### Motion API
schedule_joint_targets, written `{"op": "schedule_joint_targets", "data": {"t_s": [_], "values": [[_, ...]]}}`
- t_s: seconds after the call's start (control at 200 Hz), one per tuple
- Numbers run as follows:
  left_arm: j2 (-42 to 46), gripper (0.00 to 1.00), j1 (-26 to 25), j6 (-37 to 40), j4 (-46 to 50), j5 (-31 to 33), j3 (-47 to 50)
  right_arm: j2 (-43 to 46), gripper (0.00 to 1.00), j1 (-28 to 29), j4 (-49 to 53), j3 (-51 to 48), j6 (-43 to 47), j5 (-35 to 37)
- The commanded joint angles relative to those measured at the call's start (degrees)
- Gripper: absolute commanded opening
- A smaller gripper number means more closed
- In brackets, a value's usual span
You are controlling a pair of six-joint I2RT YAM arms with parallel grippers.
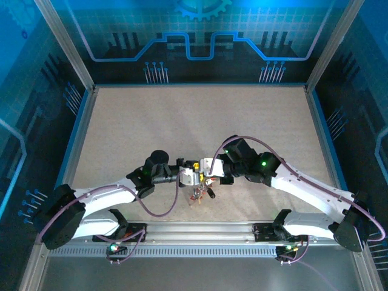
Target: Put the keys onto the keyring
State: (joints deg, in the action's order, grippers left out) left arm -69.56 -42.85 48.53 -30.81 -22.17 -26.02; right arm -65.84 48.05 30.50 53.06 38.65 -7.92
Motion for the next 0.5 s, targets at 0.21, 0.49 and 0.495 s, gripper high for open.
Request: {"op": "schedule_joint_targets", "data": {"t_s": [0.21, 0.49, 0.495], "values": [[0.95, 0.21, -0.01, -0.60, -9.78, -5.69, 0.39, 0.77, 0.00, 0.80, -1.62, 0.69, -0.84, -0.07], [0.41, 0.05, -0.05, -0.57, -13.06, -1.40, 2.32, 1.35, 0.00, 0.53, -2.55, -0.28, -2.27, 1.44], [0.44, 0.05, -0.05, -0.51, -13.10, -1.21, 2.39, 1.34, 0.00, 0.50, -2.55, -0.30, -2.31, 1.52]]}}
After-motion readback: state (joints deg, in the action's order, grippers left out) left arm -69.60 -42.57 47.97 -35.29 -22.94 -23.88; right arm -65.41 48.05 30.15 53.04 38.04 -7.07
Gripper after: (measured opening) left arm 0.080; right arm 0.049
